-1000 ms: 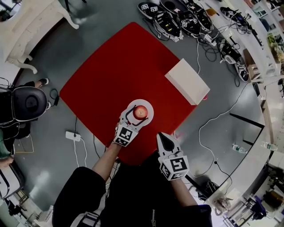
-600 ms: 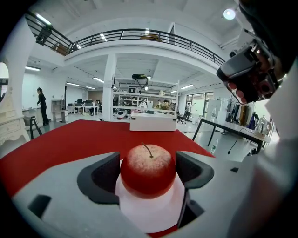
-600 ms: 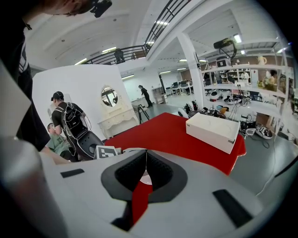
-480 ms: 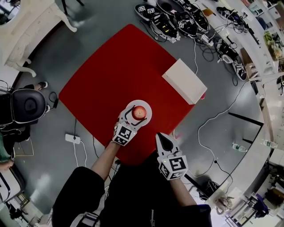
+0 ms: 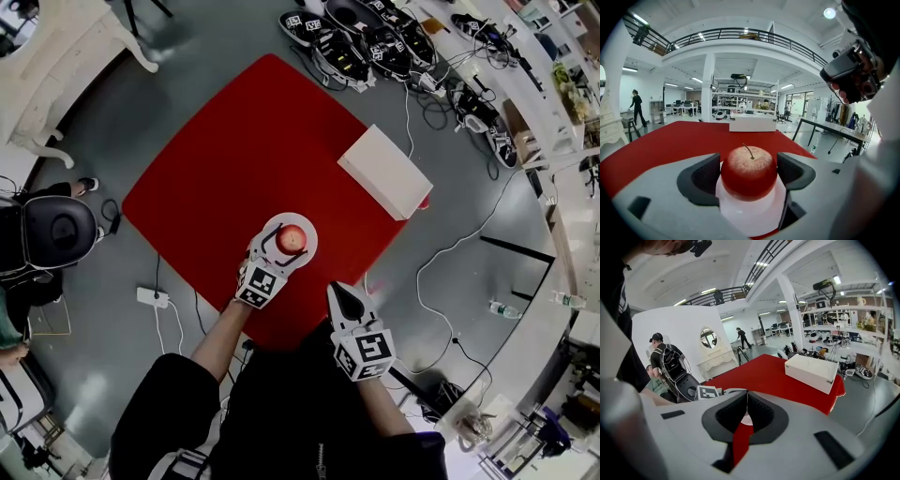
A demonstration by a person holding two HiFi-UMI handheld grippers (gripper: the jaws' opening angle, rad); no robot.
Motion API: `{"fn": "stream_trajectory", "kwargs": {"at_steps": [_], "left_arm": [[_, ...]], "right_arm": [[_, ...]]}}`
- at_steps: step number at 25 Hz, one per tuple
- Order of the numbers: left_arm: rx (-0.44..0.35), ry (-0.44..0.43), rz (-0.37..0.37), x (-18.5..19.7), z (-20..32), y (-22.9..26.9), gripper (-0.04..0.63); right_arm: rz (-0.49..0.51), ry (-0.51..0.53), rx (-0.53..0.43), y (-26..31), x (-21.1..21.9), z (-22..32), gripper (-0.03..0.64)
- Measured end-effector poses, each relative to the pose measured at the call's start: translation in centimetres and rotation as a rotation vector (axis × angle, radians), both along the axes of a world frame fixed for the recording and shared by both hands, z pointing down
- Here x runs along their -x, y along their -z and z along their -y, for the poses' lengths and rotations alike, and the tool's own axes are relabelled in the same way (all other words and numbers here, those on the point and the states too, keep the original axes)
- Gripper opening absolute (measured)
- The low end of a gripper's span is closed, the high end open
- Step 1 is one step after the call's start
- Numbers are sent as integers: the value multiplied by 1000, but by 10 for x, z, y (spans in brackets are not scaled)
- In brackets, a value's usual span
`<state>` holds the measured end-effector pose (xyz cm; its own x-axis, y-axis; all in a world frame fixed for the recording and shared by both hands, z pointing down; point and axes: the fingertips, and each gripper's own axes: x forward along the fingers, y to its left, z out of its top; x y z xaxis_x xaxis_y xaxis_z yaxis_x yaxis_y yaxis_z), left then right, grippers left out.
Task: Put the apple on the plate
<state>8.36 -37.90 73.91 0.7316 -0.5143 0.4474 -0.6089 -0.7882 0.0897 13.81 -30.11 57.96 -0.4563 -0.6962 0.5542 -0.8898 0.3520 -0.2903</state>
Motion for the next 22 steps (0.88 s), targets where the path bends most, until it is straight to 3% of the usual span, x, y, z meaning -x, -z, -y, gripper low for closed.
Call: {"fn": "stream_trajectory", "kwargs": {"at_steps": [22], "left_arm": [[-34, -16, -8, -4, 2, 13, 376]], "right_arm": [[0, -17, -2, 1, -5, -6, 11]]}}
